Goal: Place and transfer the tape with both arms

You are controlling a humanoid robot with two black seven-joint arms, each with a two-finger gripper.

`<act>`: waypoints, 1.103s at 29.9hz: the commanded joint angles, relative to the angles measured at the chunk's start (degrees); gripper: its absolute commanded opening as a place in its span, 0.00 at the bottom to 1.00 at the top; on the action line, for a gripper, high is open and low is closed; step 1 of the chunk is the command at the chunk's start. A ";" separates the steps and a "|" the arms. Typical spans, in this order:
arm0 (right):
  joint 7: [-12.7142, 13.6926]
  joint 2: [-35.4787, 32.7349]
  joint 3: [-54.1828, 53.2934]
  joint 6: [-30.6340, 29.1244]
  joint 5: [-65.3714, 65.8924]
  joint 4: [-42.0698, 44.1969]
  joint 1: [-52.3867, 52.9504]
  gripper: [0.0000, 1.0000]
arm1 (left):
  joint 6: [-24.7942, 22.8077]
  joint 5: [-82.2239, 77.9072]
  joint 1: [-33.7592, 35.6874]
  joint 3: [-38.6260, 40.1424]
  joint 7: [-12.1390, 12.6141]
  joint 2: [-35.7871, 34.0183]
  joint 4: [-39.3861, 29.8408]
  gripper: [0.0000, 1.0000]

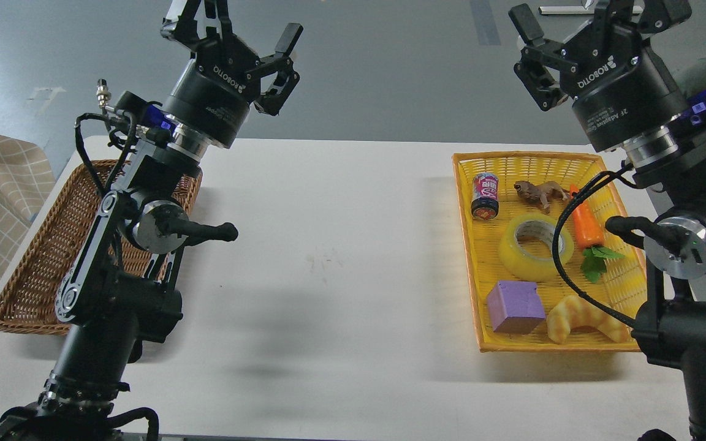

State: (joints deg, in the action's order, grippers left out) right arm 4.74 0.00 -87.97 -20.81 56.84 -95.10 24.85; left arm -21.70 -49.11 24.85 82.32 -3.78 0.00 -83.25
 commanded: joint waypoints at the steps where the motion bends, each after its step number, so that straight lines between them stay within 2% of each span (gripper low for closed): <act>1: 0.18 0.00 0.35 -0.02 1.07 0.17 0.63 0.98 | -1.77 -0.02 0.55 0.04 0.00 0.00 -0.07 0.98; 7: 1.85 0.00 0.26 1.29 10.65 0.35 0.28 0.98 | -1.68 -0.02 0.55 0.12 0.00 0.00 -0.16 0.98; 10: 3.87 0.00 0.26 2.00 11.27 0.44 0.55 0.98 | -1.24 -0.02 0.38 0.12 0.00 0.00 -0.07 0.98; 12: 4.84 -3.58 0.17 2.08 11.01 0.00 1.24 0.98 | -1.33 -0.20 0.64 0.04 0.00 0.00 -0.15 0.98; 17: 4.93 -13.68 0.35 2.17 11.62 0.79 3.10 0.98 | -2.03 0.06 0.64 0.21 0.00 0.00 -0.59 0.98; 24: 4.93 -17.75 0.43 2.00 20.50 2.72 6.00 0.98 | -2.30 0.06 0.03 0.21 0.00 0.00 -0.86 0.98; 27: 4.93 -24.42 0.61 1.47 20.85 3.42 5.20 0.99 | -2.12 0.06 -0.06 0.21 0.00 0.00 -0.86 0.98; 33: 4.14 -35.24 9.31 1.03 26.74 7.73 6.87 0.99 | -1.51 0.06 0.03 0.48 0.00 0.00 -0.86 0.98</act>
State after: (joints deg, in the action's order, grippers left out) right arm 9.25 -30.91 -82.01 -19.76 81.01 -89.60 30.73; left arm -23.41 -49.04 24.81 82.58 -3.78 0.01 -84.13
